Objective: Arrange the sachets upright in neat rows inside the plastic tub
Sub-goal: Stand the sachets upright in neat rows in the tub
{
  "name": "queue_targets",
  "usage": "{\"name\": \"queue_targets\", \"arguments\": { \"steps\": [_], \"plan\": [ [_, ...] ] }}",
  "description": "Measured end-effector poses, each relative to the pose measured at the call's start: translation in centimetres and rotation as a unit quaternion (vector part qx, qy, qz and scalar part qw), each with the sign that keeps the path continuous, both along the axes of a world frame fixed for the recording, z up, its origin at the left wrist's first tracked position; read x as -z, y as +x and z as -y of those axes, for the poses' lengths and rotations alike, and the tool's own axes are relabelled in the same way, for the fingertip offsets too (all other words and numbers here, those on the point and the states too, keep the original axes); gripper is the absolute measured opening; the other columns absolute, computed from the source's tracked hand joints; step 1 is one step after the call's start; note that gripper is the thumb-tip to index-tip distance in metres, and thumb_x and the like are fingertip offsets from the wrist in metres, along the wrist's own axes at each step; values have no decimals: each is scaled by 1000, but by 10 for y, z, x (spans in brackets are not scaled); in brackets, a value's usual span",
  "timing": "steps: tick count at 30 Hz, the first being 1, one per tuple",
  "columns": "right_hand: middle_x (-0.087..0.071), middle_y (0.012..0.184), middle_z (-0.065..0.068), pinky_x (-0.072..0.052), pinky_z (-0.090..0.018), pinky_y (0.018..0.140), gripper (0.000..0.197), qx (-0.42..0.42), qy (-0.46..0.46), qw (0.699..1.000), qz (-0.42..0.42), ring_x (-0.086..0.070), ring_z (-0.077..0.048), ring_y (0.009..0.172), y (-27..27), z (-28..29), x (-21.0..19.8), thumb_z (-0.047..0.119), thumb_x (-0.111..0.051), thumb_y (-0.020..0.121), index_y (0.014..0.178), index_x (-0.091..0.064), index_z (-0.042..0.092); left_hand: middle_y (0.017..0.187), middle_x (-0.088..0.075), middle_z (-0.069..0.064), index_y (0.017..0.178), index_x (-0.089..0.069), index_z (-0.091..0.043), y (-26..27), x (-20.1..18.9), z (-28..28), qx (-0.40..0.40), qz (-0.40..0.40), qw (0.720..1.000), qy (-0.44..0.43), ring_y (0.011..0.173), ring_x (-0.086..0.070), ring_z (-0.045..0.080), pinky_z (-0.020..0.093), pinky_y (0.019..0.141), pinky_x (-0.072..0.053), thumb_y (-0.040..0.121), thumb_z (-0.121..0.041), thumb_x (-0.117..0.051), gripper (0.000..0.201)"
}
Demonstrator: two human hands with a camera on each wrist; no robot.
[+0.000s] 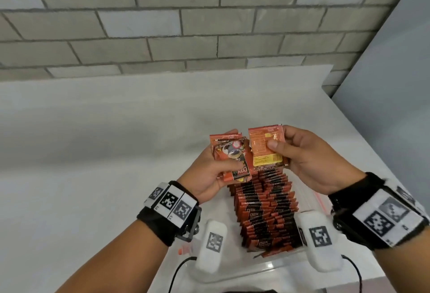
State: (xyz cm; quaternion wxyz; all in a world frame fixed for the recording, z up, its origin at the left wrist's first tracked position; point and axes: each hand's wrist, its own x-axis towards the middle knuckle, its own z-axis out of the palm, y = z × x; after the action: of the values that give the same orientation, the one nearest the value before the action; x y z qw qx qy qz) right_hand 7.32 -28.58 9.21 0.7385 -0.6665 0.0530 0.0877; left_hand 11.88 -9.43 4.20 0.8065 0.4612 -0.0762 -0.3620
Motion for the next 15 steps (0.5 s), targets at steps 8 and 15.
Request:
{"name": "queue_targets", "arguments": {
  "steps": [8,15],
  "plan": [
    [-71,94,-6,-53,-24,58,14,29,-79,995,-54,-67,-14,75,5,-13,17,15,-58,92,105,-58,10,107,-70,16,115,-60,-4,-2,0,10,-45,90,991,86,95,-68,26,35,75,-56,69,18,-70,52],
    [-72,92,0,-49,-17,62,24,21,-112,993,-29,-66,-6,76,5,-7,19,3,-64,85,108,-63,8,102,-73,4,112,-59,-18,0,-7,7,-38,13,998,40,95,-68,25,40,79,-57,81,2,-59,37]
  ]
}}
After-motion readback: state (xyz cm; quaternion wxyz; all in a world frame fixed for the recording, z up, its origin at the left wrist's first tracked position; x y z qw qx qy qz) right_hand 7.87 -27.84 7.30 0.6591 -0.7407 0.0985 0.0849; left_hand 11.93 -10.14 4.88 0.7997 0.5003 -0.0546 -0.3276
